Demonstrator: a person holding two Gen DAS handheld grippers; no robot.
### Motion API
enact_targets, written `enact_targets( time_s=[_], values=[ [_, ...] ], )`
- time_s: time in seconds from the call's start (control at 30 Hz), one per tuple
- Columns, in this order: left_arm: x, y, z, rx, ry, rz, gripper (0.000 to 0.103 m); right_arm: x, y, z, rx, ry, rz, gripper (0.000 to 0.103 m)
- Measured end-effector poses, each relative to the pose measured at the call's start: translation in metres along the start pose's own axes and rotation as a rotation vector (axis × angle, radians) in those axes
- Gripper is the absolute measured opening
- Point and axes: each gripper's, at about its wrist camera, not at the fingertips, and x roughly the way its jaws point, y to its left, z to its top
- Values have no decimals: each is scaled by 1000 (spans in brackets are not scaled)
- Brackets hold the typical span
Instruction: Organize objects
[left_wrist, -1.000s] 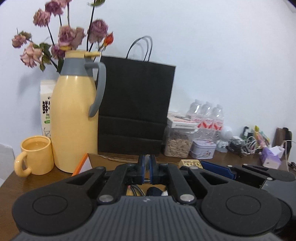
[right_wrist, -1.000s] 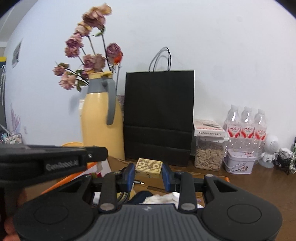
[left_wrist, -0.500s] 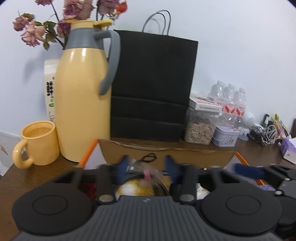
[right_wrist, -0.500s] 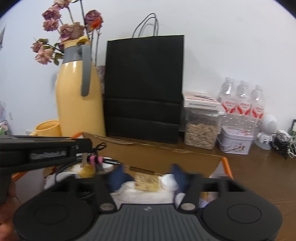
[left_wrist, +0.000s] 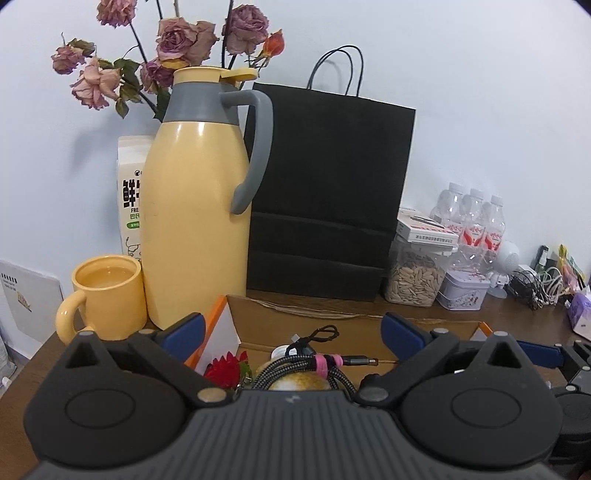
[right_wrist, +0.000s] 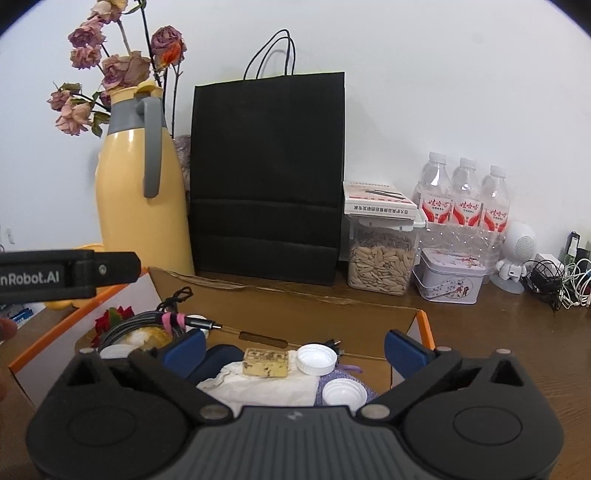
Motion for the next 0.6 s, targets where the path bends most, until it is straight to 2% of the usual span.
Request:
enact_targets(
  time_s=[0.17,0.33,0.6],
  values=[
    [-16,1,2,25,2,0,103,-18,0,-2,-3,-9,24,103],
    [-44,4,-1,55,-16,4,103,-53,0,-2,-7,-60,37,103],
    [-101,17,-28,93,-5,27,103,-114,6,-20,-16,-101,49,103]
  ],
)
